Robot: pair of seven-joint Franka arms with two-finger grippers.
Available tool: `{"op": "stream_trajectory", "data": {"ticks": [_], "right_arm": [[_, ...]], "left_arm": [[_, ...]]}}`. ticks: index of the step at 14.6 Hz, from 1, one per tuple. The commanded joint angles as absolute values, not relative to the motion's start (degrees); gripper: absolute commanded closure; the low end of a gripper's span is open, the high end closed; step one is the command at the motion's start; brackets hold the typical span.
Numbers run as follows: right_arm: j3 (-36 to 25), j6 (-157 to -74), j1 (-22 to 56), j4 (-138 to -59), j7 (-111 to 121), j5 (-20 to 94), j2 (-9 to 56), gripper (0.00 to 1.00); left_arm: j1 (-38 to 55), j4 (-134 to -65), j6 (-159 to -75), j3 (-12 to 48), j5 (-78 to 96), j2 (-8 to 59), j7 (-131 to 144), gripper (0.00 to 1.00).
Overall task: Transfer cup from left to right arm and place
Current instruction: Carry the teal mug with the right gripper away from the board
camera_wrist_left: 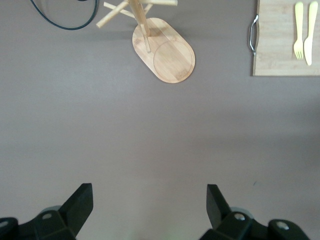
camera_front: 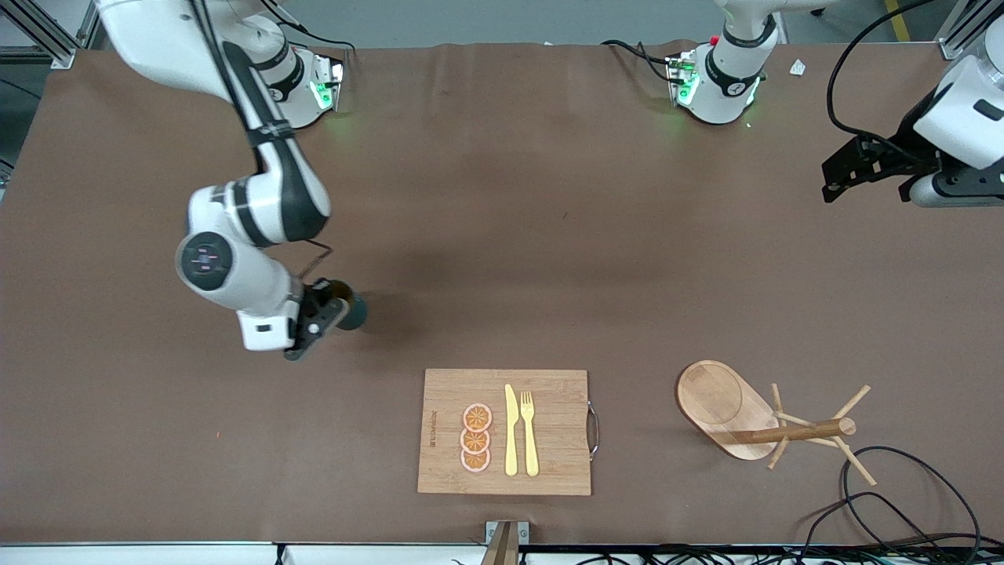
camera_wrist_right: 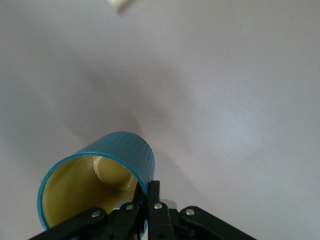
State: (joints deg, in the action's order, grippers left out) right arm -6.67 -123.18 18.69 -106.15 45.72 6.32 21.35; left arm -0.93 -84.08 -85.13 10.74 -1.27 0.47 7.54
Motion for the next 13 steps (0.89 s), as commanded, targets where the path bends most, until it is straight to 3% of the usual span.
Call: {"op": "stream_trajectory", "data": {"ticks": [1,7,13], "right_arm": [[-5.4,-124.0,13.2,-113.6,59.5,5.5,14.5,1.0],[-5.4,-125.1,5.5,-118.3,76.5,-0.6,10.1,1.0],[-5.2,-137.6,-1.9,-127.3,95.8,-0.7,9.0,1.0]], "left_arm": [[-0.6,-89.3,-85.7,9.5,-0.3,-3.6,5.5,0.0],[-0.9,-89.9,-85.6,9.8,-0.3,-4.0,8.1,0.0],[-1.0,-91.1,-85.8,10.2,-0.3,-5.0,7.3,0.0]]}}
